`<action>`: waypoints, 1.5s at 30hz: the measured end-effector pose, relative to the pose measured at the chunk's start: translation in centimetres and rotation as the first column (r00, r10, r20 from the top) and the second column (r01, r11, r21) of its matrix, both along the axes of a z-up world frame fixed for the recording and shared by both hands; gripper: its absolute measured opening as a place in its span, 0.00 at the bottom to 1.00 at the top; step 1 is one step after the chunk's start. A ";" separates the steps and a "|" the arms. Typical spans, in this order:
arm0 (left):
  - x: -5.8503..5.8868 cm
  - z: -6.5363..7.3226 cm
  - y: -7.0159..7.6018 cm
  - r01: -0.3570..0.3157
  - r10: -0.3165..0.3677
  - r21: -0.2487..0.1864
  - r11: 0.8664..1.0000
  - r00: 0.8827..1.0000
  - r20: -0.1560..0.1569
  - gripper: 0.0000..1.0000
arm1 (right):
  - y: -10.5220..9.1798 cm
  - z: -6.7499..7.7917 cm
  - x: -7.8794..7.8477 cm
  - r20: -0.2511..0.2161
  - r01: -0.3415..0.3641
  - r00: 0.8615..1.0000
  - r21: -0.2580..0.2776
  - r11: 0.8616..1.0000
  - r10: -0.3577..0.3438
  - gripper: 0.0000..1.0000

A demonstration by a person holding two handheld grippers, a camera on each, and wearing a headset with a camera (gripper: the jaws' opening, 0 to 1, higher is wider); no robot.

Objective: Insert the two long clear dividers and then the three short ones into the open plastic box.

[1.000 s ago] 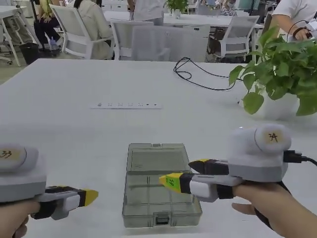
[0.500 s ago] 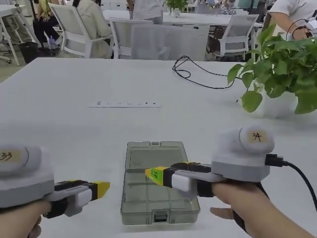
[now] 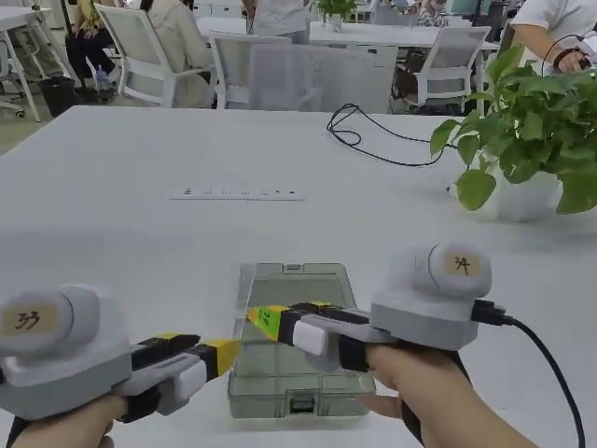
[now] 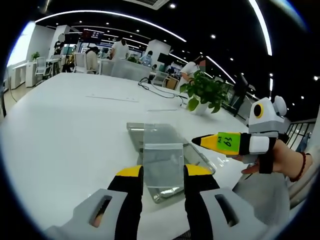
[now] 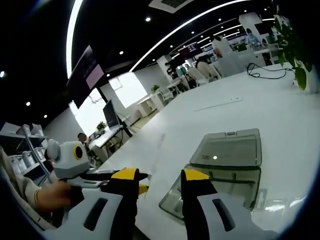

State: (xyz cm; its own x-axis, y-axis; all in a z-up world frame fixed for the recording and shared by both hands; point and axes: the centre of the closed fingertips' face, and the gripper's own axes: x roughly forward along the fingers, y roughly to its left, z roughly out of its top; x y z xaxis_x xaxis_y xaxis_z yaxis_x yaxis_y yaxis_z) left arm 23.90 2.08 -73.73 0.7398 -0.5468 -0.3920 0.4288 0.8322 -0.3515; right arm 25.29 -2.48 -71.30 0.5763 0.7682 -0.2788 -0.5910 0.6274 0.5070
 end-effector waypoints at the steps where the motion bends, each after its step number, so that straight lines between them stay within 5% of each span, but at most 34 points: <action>1: 0.0 0.1 -0.2 0.000 0.000 -0.004 1.000 1.000 0.003 0.30 | 0.1 0.0 0.0 0.002 0.000 1.000 0.007 1.000 0.000 0.34; 16: -0.4 0.0 -1.8 0.008 -0.008 -0.026 1.000 1.000 0.007 0.30 | 1.0 -0.5 0.4 -0.075 0.035 0.997 0.110 0.993 -0.027 0.21; 30: -0.4 0.3 -2.8 0.020 -0.019 -0.034 0.999 1.000 0.012 0.30 | 0.8 -1.2 0.6 -0.158 0.084 0.986 0.155 0.984 -0.059 0.08; 45: -0.7 0.7 -3.4 0.017 -0.016 -0.029 0.999 1.000 0.003 0.31 | 0.4 -0.6 0.4 -0.188 0.096 0.980 0.170 0.981 -0.064 0.07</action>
State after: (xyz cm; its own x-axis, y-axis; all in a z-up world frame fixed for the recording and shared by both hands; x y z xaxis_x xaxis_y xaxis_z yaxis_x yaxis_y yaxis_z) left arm 23.19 -1.28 -73.02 0.7318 -0.5699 -0.3737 0.4435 0.8146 -0.3739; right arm 25.73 -2.12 -71.95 0.5906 0.7682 -0.2471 -0.4310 0.5592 0.7082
